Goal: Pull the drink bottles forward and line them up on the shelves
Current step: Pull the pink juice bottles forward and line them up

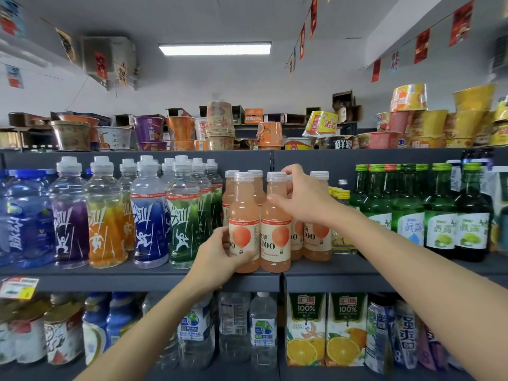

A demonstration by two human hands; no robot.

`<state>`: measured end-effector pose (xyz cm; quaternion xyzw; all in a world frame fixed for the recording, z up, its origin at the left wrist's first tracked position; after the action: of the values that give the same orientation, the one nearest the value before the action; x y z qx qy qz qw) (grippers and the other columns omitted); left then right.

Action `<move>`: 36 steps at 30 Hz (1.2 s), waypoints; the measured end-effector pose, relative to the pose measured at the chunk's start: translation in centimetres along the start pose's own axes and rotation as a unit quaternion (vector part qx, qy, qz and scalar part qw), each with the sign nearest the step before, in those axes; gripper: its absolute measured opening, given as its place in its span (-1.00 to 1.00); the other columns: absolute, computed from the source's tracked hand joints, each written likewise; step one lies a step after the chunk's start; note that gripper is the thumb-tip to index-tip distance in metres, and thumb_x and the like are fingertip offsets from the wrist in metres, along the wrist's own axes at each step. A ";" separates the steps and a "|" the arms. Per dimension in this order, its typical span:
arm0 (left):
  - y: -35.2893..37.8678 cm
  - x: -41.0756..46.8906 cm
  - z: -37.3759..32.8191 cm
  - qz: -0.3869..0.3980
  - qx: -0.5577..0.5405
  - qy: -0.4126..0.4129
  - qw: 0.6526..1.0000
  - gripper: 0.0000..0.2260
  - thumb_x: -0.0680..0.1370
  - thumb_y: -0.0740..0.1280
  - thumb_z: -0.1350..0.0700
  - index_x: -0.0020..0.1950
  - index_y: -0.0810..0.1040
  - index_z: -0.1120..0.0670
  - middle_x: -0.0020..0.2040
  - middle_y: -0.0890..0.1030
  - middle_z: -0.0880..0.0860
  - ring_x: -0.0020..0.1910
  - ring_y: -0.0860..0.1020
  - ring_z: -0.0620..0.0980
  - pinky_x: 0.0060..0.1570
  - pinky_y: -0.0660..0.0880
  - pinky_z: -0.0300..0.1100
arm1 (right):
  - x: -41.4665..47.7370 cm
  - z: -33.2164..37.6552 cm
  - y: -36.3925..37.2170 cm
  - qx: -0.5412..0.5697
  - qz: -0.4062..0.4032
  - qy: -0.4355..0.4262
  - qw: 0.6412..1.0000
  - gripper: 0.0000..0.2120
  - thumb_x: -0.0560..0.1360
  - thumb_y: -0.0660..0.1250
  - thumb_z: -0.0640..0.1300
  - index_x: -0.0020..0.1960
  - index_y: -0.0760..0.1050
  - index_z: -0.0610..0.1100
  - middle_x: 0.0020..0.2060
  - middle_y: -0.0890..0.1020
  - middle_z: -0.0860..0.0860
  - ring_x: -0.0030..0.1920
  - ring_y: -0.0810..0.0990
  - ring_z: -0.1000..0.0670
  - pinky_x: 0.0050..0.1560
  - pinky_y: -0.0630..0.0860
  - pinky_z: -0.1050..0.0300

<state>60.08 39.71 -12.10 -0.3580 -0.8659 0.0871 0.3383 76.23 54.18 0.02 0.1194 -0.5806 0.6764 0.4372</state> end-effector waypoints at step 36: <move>8.7 -1.0 -3.5 -0.029 -0.001 0.034 0.999 -0.28 0.29 0.64 -0.11 0.35 0.43 0.02 0.19 0.59 -0.06 0.10 0.58 -0.18 0.12 0.59 -0.16 | -4.0 -5.4 -5.8 0.024 0.021 -0.002 0.999 -0.21 0.48 0.49 -0.04 0.55 0.11 0.06 0.17 0.54 0.02 -0.01 0.57 0.12 -0.13 0.46 0.27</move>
<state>67.79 45.06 -13.41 -0.3356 -0.8640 0.0645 0.3697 84.69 56.83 -0.36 0.1182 -0.5676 0.6989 0.4188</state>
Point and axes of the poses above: each hand's wrist, its own x-axis towards the middle knuckle, its own y-axis out of the palm, z = x × y, the point moved 2 cm from there along x, towards the middle knuckle
